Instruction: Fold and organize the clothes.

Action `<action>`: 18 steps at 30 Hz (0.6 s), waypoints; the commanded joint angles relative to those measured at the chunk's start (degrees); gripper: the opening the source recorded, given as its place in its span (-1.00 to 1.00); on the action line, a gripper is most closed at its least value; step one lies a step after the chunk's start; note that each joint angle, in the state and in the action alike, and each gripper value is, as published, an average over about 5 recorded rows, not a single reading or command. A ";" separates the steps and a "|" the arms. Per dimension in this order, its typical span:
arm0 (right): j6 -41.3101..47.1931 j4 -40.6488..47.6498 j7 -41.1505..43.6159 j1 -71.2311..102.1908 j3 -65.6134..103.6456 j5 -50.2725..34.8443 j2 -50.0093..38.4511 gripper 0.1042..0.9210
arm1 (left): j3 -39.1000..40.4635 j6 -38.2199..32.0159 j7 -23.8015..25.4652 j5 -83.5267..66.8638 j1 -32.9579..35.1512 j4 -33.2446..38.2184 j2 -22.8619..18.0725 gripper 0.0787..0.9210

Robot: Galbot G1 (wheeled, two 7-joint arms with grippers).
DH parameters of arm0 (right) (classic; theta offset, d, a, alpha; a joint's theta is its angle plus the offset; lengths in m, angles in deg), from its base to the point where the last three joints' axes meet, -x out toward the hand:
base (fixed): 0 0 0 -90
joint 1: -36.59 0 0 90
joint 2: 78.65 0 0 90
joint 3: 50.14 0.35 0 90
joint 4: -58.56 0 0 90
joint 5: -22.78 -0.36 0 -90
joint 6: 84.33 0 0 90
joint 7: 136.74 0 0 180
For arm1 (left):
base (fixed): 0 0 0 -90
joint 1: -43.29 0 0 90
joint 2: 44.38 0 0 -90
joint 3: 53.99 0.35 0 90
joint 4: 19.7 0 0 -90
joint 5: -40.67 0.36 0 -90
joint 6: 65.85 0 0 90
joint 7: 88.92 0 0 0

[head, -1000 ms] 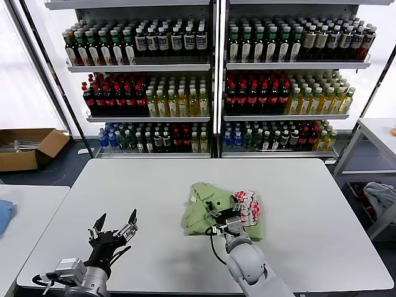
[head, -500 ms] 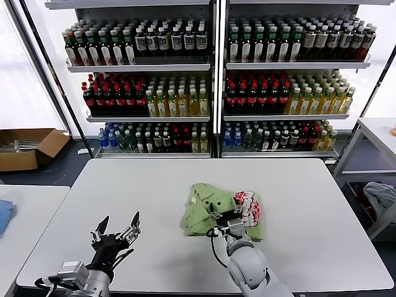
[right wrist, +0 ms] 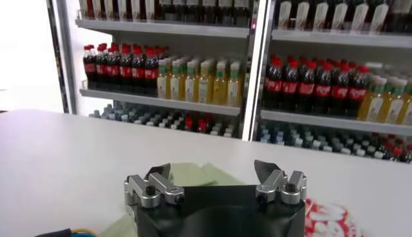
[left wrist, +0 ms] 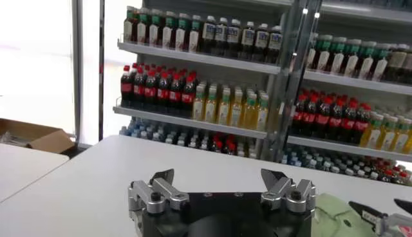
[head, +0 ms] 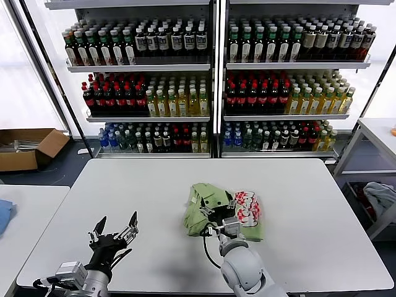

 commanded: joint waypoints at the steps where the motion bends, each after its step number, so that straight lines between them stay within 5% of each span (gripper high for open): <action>1: -0.42 0.95 -0.38 2.63 0.47 -1.15 1.31 0.76 | -0.02 -0.16 0.03 0.12 -0.19 -0.69 -0.15 0.77; 18: 1.39 6.07 -2.66 2.14 2.32 -7.09 3.40 0.76 | 0.55 -0.15 -0.03 0.01 -1.71 -2.86 0.35 0.77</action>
